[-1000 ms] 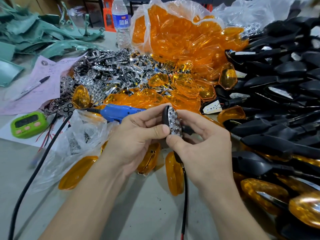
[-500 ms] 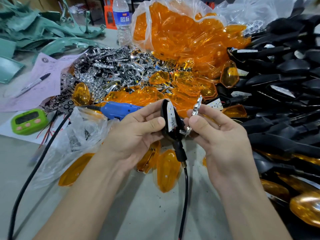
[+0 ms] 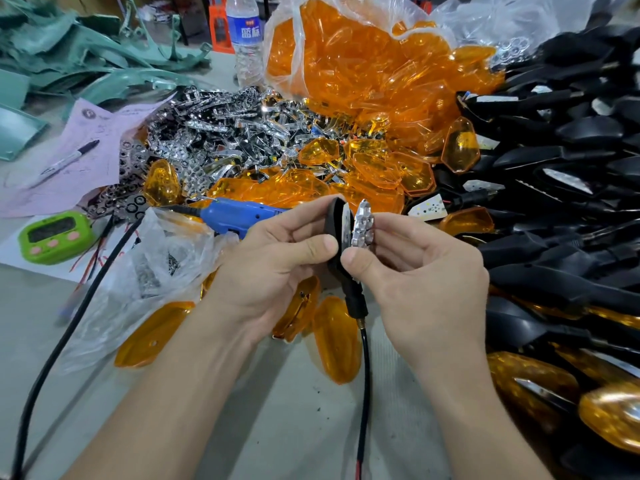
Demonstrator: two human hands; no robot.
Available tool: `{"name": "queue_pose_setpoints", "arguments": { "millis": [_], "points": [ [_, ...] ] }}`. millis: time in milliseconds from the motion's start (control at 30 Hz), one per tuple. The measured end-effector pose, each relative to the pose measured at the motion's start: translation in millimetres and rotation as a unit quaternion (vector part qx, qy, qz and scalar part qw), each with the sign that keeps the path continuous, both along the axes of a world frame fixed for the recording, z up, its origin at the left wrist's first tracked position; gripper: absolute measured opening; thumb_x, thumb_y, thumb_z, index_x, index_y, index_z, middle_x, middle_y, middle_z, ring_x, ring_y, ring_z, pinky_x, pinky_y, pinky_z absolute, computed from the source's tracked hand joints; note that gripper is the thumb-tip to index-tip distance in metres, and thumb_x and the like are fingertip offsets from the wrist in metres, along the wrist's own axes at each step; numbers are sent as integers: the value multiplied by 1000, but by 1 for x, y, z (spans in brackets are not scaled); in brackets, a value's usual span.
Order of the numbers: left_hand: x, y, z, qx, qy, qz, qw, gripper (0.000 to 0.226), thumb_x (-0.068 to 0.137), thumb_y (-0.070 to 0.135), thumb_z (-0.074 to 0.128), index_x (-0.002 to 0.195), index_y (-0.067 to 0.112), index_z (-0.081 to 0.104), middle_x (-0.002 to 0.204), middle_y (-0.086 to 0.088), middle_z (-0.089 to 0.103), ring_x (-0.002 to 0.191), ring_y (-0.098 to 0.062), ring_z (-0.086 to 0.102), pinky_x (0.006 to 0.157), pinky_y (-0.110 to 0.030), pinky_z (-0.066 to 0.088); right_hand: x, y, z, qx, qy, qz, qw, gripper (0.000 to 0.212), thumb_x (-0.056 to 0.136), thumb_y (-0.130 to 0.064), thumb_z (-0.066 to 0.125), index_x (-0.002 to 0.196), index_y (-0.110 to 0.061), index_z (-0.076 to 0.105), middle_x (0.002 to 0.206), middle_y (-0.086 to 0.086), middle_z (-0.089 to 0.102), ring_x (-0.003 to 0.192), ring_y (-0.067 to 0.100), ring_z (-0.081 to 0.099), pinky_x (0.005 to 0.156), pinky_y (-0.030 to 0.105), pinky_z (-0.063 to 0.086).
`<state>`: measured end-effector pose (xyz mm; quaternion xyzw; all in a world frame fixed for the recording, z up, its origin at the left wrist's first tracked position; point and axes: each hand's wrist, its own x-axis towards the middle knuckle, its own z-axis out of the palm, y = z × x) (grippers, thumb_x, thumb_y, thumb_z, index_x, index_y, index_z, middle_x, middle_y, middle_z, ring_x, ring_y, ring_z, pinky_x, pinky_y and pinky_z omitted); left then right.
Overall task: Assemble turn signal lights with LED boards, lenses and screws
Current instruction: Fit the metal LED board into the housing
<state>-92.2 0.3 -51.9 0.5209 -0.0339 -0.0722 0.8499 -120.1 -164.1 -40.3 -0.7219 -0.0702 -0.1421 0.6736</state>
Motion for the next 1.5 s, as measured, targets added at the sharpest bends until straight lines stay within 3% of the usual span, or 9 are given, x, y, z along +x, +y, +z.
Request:
{"name": "queue_pose_setpoints", "arguments": {
  "millis": [300, 500, 600, 800, 933, 1067, 1167, 1367, 1500],
  "points": [
    [-1, -2, 1, -32, 1, -9, 999, 41, 79, -4, 65, 113, 15, 80, 107, -11, 78, 92, -22, 75, 74, -30, 61, -5, 11, -9, -49, 15, -18, 999, 48, 80, -26, 89, 119, -49, 71, 100, -29, 76, 95, 0, 75, 81, 28, 63],
    [-3, -3, 5, -24, -1, -9, 1000, 33, 79, 5, 69, 109, 14, 82, 111, -12, 77, 95, -22, 75, 76, -31, 62, -1, 11, -15, -62, 33, -29, 997, 54, 78, -24, 90, 129, -30, 73, 113, -16, 77, 100, 3, 74, 89, 34, 62],
    [-3, -6, 6, -10, -6, 10, 1000, 30, 76, 6, 77, 104, 13, 82, 107, -14, 76, 93, -23, 72, 80, -33, 63, -4, 17, -16, -87, 23, -34, 995, 53, 79, -30, 88, 130, -33, 72, 117, -14, 77, 103, 8, 74, 92, 38, 61],
    [-1, -6, 8, -18, 16, 47, 999, 34, 77, 8, 64, 109, 6, 74, 101, -13, 77, 89, -24, 74, 72, -33, 62, 4, 11, -14, -62, 25, -26, 997, 29, 86, -23, 83, 114, -32, 79, 98, -26, 77, 92, -2, 74, 80, 24, 63],
    [-2, -3, 7, -5, 1, 41, 999, 31, 80, 10, 65, 109, 10, 77, 110, -15, 77, 100, -25, 74, 78, -33, 62, 8, 6, -16, -27, 64, 1, 998, 23, 89, -17, 81, 108, -30, 81, 96, -16, 80, 90, 6, 77, 77, 32, 64],
    [-4, -7, 3, 111, -44, 62, 991, 27, 91, 12, 68, 114, 21, 77, 116, -8, 78, 106, -24, 74, 82, -30, 61, 7, 6, -16, -7, 57, -7, 998, 22, 85, -14, 83, 92, -35, 82, 85, -17, 79, 80, 5, 77, 68, 22, 62],
    [-6, -14, 1, 160, -48, 60, 984, 24, 90, 19, 66, 105, 29, 81, 112, -12, 78, 106, -35, 72, 92, -45, 61, 8, 8, -16, 13, 65, -33, 997, 19, 84, -15, 86, 95, -29, 83, 84, -15, 80, 79, 5, 77, 68, 21, 62],
    [0, -7, 9, 128, -44, 125, 983, 34, 100, -1, 57, 89, 21, 81, 87, -4, 78, 76, -15, 72, 63, -25, 59, 10, 5, -20, -8, 106, 2, 994, 16, 80, -39, 76, 94, -33, 79, 86, -11, 80, 81, 12, 78, 72, 36, 65],
    [5, -3, 11, 92, -39, 166, 981, 34, 99, -5, 56, 86, 18, 78, 85, -8, 73, 80, -21, 65, 74, -35, 56, 11, 7, -24, -88, 182, 107, 973, 36, 56, -51, 77, 92, -44, 73, 87, -10, 79, 82, 12, 77, 81, 48, 64]
  ]
}}
